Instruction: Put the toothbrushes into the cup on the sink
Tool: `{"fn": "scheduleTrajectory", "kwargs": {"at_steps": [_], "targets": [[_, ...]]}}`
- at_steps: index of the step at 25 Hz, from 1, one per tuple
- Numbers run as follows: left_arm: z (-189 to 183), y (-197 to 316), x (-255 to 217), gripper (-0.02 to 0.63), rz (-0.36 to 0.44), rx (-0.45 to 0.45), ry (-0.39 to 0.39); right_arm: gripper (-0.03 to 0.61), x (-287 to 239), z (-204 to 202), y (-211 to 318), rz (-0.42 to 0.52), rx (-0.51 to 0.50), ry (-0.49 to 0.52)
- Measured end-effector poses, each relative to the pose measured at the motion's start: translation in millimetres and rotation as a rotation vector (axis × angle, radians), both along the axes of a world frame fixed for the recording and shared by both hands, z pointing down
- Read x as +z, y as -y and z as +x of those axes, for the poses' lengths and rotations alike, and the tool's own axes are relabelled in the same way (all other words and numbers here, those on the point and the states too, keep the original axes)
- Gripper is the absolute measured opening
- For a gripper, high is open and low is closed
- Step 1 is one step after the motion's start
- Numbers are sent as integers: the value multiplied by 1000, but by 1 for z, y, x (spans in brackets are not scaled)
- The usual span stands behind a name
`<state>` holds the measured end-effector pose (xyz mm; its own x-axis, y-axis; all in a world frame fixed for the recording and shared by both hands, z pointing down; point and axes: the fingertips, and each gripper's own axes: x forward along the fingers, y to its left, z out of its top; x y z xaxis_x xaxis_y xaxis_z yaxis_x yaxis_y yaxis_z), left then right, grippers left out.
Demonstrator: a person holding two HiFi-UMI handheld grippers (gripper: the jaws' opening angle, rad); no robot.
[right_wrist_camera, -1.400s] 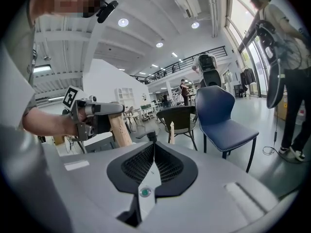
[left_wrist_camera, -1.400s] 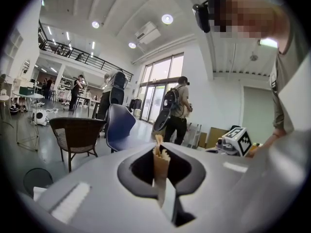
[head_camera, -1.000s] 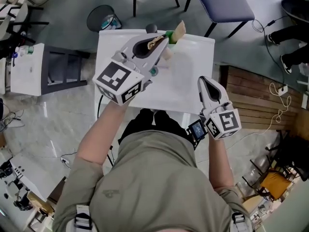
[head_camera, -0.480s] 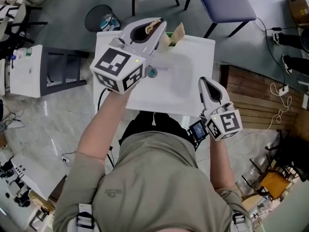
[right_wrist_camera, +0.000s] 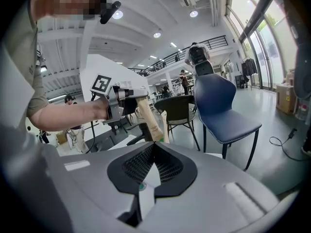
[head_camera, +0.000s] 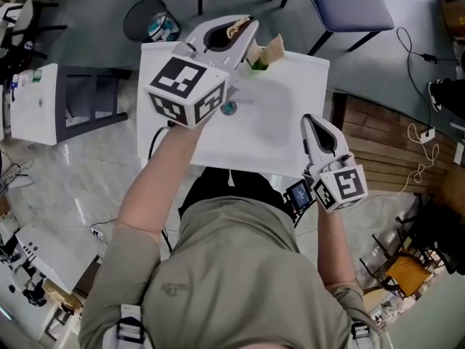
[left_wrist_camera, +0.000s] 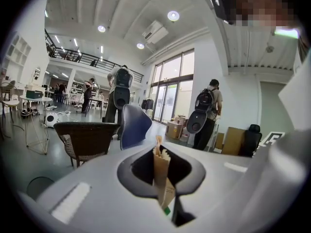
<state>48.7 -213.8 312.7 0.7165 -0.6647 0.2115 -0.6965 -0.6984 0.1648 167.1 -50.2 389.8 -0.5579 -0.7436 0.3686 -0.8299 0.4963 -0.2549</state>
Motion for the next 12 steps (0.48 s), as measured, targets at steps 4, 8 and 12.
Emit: {"fn": "scheduleTrajectory", "kwargs": {"at_steps": [4, 8, 12], "targets": [[1, 4, 13, 8, -21, -5, 10, 11, 2, -1, 6, -14, -8, -3], [0, 7, 28, 8, -44, -12, 15, 11, 8, 0, 9, -24, -10, 0], [-1, 9, 39, 8, -64, -20, 13, 11, 13, -2, 11, -38, -16, 9]]}}
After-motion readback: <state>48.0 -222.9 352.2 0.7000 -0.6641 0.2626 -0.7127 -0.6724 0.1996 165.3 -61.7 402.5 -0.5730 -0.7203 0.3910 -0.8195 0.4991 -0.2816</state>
